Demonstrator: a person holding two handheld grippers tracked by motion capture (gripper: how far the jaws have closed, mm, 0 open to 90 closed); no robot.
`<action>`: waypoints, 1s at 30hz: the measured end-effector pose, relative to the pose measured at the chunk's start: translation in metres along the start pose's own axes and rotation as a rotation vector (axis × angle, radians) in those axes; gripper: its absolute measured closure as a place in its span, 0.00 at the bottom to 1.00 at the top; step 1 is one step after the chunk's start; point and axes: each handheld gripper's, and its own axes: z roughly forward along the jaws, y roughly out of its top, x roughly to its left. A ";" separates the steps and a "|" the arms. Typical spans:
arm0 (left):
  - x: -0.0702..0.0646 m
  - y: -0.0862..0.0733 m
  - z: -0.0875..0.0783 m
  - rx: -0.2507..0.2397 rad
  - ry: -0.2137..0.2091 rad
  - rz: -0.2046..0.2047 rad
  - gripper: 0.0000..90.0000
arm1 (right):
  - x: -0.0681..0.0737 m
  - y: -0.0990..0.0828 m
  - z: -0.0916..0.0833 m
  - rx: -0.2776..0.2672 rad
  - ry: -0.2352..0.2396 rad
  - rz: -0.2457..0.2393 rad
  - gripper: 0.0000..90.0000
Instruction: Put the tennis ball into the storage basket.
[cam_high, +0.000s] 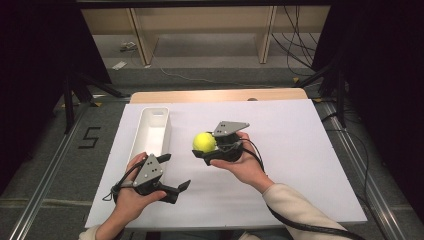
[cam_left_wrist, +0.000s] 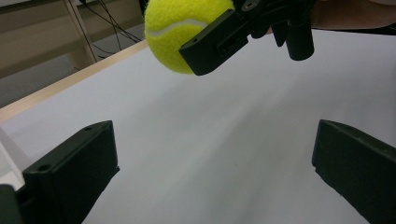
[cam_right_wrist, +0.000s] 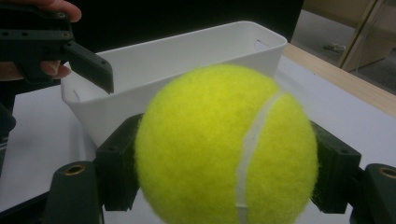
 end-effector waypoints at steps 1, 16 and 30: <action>0.000 0.000 0.000 -0.001 0.002 0.003 0.00 | 0.000 0.000 0.000 0.001 0.001 0.001 0.29; 0.000 0.000 0.000 0.000 0.000 -0.001 0.00 | 0.001 0.007 0.005 -0.012 0.007 -0.004 0.29; -0.001 0.000 0.000 -0.004 -0.016 -0.004 0.00 | 0.002 0.010 0.006 -0.013 0.008 0.002 0.29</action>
